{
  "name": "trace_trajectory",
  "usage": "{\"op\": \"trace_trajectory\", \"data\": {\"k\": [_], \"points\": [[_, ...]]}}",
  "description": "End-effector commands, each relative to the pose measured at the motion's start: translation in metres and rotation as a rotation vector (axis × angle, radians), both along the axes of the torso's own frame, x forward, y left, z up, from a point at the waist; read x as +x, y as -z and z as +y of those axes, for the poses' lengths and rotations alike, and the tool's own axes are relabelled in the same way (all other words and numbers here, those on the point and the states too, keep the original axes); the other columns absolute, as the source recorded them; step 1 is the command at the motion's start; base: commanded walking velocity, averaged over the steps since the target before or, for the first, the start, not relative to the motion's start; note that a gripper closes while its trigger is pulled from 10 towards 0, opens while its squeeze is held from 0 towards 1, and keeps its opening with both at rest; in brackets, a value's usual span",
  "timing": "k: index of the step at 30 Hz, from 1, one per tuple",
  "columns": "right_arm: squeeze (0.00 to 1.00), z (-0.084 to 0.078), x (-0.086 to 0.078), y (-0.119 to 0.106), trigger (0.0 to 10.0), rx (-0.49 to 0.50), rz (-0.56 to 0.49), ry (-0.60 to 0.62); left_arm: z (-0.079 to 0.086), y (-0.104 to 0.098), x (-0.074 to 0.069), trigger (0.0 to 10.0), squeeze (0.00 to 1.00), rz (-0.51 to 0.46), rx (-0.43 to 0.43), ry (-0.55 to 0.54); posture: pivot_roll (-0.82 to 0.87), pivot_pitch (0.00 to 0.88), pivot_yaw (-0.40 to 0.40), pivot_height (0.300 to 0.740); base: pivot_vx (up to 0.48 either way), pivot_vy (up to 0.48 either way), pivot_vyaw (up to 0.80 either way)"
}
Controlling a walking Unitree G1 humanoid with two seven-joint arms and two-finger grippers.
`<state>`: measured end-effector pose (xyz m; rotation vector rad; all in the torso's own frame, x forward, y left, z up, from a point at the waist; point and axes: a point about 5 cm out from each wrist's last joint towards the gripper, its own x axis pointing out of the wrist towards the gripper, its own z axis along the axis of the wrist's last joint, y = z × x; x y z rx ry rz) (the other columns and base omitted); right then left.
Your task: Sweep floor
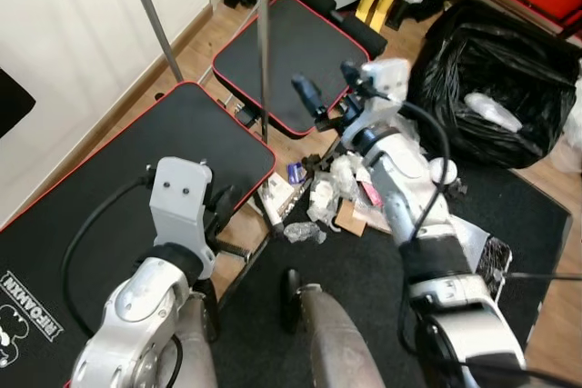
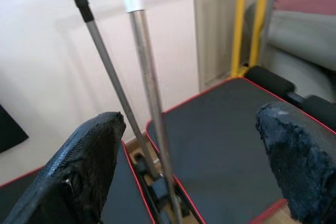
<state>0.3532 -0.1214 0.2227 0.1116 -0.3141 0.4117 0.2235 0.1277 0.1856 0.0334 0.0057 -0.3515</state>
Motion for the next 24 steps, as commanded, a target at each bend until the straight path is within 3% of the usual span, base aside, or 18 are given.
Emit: {"op": "trace_trajectory", "data": {"k": [1,9,16,21,24], "points": [[0.0,-0.008,-0.01,0.013,10.0,-0.004,0.049,0.031,0.003,0.007,0.003,10.0,0.0,0.015,-0.01,-0.06,-0.05,0.332,-0.192,0.74,0.0,0.0,0.0],[0.0,-0.01,-0.029,0.027,10.0,-0.017,0.127,0.057,0.01,0.009,0.011,10.0,0.0,-0.008,-0.031,-0.106,-0.05,0.275,-0.193,0.74,0.0,0.0,0.0],[0.0,-0.021,-0.054,0.046,10.0,-0.024,0.231,0.133,0.02,0.014,0.017,10.0,0.0,-0.027,-0.018,-0.113,-0.06,0.227,-0.178,0.74,0.0,0.0,0.0],[0.0,-0.023,-0.062,0.051,10.0,-0.017,0.252,0.122,0.02,0.018,0.016,10.0,0.0,-0.02,-0.023,-0.108,-0.06,0.218,-0.175,0.74,0.0,0.0,0.0],[0.0,-0.027,-0.074,0.058,10.0,-0.057,0.287,0.133,0.009,0.023,0.014,10.0,0.0,-0.005,-0.06,-0.073,-0.07,0.199,-0.176,0.74,0.0,0.0,-0.8]]}}
